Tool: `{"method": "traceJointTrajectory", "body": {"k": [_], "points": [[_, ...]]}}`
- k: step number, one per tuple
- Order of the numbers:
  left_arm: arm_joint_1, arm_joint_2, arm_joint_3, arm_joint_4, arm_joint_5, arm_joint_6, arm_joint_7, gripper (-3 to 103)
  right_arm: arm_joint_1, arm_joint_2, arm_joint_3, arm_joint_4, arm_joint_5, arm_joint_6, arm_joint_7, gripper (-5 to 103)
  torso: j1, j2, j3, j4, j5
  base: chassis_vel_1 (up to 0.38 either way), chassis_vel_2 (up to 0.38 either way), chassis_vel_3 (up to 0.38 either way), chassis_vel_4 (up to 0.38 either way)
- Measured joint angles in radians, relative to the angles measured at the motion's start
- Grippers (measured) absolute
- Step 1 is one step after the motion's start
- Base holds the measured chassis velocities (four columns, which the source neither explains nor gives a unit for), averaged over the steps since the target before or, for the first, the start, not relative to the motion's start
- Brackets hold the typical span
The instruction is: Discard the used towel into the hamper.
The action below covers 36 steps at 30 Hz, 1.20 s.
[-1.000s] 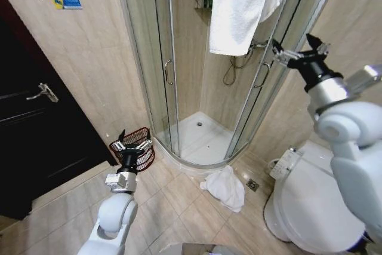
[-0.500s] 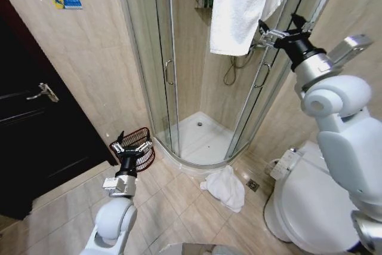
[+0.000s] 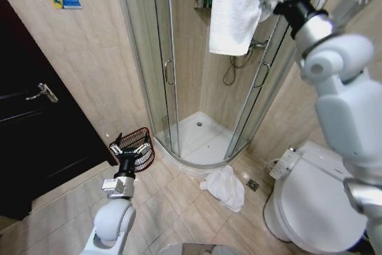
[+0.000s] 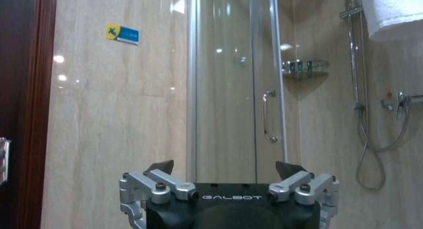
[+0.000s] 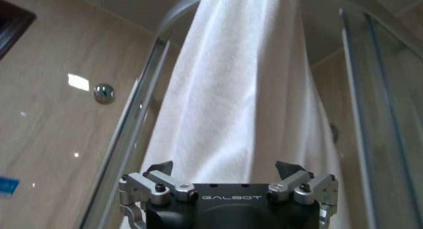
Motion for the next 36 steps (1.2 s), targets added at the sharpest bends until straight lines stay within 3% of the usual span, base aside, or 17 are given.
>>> {"method": "traceJointTrajectory", "body": {"k": [7, 13, 31, 32, 33, 34, 36], "points": [[-0.004, -0.005, -0.004, 0.005, -0.001, -0.001, 0.001, 100, 0.164, 0.136, -0.100, -0.150, 0.015, -0.020, 0.107, 100, 0.000, 0.000, 0.000, 0.0003, -0.0004, 0.000, 0.000, 0.000, 0.000], [-0.003, -0.005, -0.014, 0.011, -0.001, -0.010, 0.002, 100, 0.215, 0.183, -0.121, -0.217, 0.049, -0.048, 0.176, 100, 0.000, 0.000, 0.000, 0.0000, -0.0001, 0.000, 0.000, 0.000, 0.000], [0.003, -0.005, -0.032, 0.009, -0.003, -0.033, 0.004, 100, 0.304, 0.246, -0.194, -0.386, 0.024, -0.045, 0.179, 101, 0.000, 0.000, 0.000, 0.0000, -0.0002, 0.000, 0.000, 0.000, 0.000], [0.005, -0.006, -0.033, 0.009, -0.003, -0.036, 0.004, 100, 0.306, 0.249, -0.198, -0.396, 0.023, -0.038, 0.176, 95, 0.000, 0.000, 0.000, 0.0000, -0.0001, 0.000, 0.000, 0.000, 0.000], [0.008, -0.007, -0.035, 0.008, -0.003, -0.039, 0.004, 100, 0.306, 0.252, -0.202, -0.403, 0.022, -0.032, 0.173, 95, 0.000, 0.000, 0.000, 0.0000, -0.0001, 0.000, 0.000, 0.000, 0.000], [0.010, -0.007, -0.039, 0.007, -0.004, -0.041, 0.005, 100, 0.306, 0.254, -0.205, -0.405, 0.022, -0.030, 0.171, 84, 0.000, 0.000, 0.000, 0.0000, -0.0001, 0.000, 0.000, 0.000, 0.000], [0.010, -0.007, -0.041, 0.007, -0.004, -0.041, 0.005, 100, 0.307, 0.255, -0.206, -0.405, 0.022, -0.029, 0.171, 84, 0.000, 0.000, 0.000, 0.0000, -0.0001, 0.000, 0.000, 0.000, 0.000]]}}
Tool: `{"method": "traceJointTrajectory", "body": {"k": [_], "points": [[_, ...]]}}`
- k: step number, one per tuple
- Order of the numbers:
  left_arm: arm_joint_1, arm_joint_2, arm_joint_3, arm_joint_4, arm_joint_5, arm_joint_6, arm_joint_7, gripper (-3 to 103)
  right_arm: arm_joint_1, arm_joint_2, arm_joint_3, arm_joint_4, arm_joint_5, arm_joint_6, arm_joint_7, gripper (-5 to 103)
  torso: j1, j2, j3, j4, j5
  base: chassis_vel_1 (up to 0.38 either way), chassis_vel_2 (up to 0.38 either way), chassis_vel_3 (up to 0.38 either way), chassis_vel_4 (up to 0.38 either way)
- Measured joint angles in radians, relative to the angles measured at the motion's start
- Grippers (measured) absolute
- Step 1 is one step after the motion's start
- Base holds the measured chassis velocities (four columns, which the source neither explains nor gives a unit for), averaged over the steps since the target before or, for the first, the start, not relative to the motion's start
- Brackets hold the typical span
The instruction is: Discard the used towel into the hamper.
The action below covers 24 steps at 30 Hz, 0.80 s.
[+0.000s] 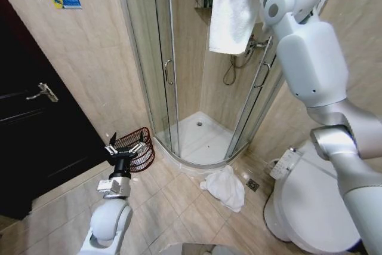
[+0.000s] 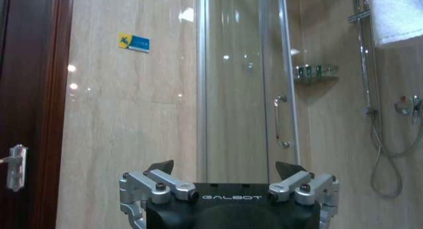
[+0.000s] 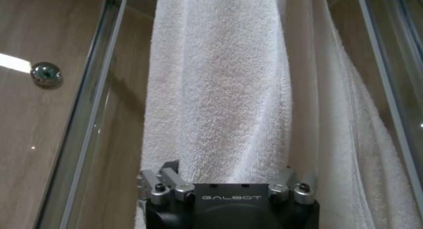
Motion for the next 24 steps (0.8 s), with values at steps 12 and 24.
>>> {"method": "traceJointTrajectory", "body": {"k": [12, 24], "points": [[0.019, 0.001, -0.038, -0.004, -0.016, -0.025, 0.002, 100, 0.018, 0.022, -0.013, -0.010, 0.000, 0.003, 0.002, 41, 0.000, 0.000, 0.000, 0.0000, -0.0001, 0.000, 0.000, 0.000, 0.000], [0.029, -0.002, -0.060, -0.006, -0.012, -0.043, 0.019, 100, 0.018, 0.024, -0.016, -0.010, -0.002, 0.005, 0.005, 7, 0.000, 0.000, 0.000, 0.0000, 0.0000, 0.000, 0.000, 0.000, 0.000]]}}
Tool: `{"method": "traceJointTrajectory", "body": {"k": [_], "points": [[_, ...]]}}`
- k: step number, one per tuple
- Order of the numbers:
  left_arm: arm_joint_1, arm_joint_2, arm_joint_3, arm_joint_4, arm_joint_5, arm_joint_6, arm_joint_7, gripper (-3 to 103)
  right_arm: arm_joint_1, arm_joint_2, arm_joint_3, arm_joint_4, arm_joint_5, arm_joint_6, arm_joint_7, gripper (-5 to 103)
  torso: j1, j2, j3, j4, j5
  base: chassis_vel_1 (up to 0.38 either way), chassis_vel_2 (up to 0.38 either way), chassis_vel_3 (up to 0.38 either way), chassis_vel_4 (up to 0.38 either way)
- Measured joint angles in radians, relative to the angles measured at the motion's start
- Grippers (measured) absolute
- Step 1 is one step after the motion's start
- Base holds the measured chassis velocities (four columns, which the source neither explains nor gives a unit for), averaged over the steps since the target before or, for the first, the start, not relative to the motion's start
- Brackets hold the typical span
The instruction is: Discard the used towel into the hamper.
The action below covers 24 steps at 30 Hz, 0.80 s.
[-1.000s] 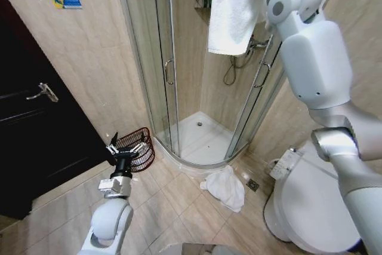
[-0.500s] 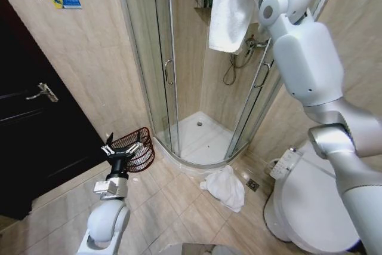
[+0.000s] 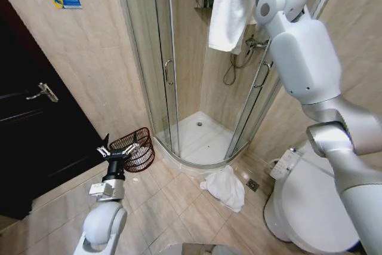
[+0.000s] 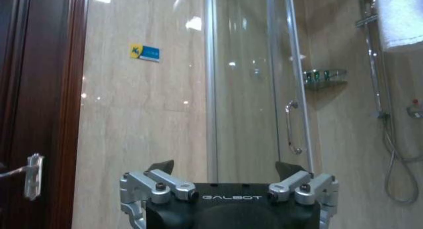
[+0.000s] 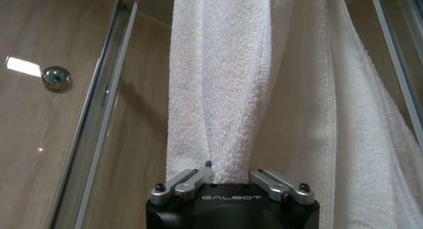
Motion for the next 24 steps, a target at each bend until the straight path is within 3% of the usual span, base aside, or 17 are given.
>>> {"method": "traceJointTrajectory", "body": {"k": [24], "points": [[0.019, -0.007, -0.029, -0.012, 0.003, -0.017, 0.008, 99, -0.066, -0.020, 0.016, 0.034, -0.005, 0.006, 0.001, 7, 0.000, 0.000, 0.000, 0.0000, 0.0000, 0.000, 0.000, 0.000, 0.000]]}}
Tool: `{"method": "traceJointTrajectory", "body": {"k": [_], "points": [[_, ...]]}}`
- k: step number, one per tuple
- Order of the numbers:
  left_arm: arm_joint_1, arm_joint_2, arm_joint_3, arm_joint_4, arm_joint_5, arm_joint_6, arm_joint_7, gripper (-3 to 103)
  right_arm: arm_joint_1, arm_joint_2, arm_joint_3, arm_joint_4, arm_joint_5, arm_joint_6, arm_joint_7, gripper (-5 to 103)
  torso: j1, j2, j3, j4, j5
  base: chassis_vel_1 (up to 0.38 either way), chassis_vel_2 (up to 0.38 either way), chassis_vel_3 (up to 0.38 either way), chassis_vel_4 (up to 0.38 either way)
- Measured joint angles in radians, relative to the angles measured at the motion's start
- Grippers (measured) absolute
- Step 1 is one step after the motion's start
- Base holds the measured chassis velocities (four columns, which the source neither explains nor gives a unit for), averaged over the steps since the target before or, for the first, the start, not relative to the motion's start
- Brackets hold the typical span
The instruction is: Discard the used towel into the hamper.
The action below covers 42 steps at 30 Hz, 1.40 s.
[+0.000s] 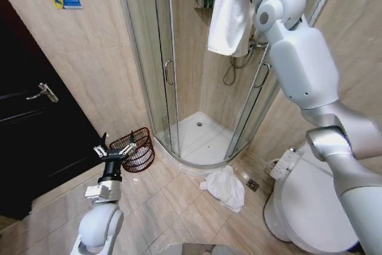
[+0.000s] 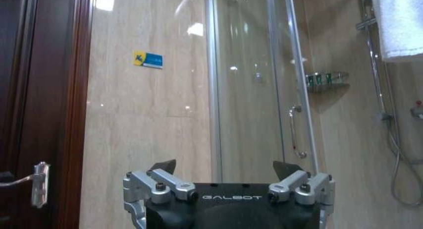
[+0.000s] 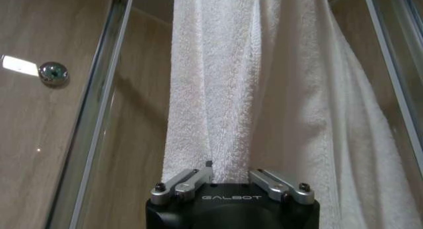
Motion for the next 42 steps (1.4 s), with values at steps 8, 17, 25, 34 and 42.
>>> {"method": "traceJointTrajectory", "body": {"k": [8, 17, 25, 34, 42], "points": [[0.012, -0.009, -0.014, 0.004, -0.002, -0.018, 0.001, 99, -0.039, -0.004, 0.004, 0.025, -0.002, 0.001, 0.007, 7, 0.000, 0.000, 0.000, 0.0000, 0.0000, 0.000, 0.000, 0.000, 0.000], [0.015, -0.006, -0.031, 0.008, -0.013, -0.026, 0.004, 99, -0.090, -0.005, 0.012, 0.061, -0.004, 0.001, 0.027, 7, 0.000, 0.000, 0.000, 0.0000, -0.0001, 0.000, 0.000, 0.000, 0.000], [0.017, -0.002, -0.037, 0.014, -0.018, -0.033, 0.006, 99, -0.170, -0.037, 0.026, 0.110, -0.012, 0.001, 0.031, 7, 0.000, 0.000, 0.000, 0.0000, -0.0001, 0.000, 0.000, 0.000, 0.000], [0.009, -0.004, -0.032, 0.013, -0.019, -0.033, 0.006, 99, -0.252, -0.059, 0.043, 0.150, -0.014, 0.005, 0.028, 7, 0.000, 0.000, 0.000, 0.0001, 0.0001, 0.000, 0.000, 0.000, 0.000], [0.009, -0.004, -0.035, 0.022, -0.019, -0.036, 0.007, 99, -0.346, -0.063, 0.065, 0.183, -0.037, 0.013, 0.024, 7, 0.000, 0.000, 0.000, 0.0001, 0.0003, 0.000, 0.000, 0.000, 0.000]]}}
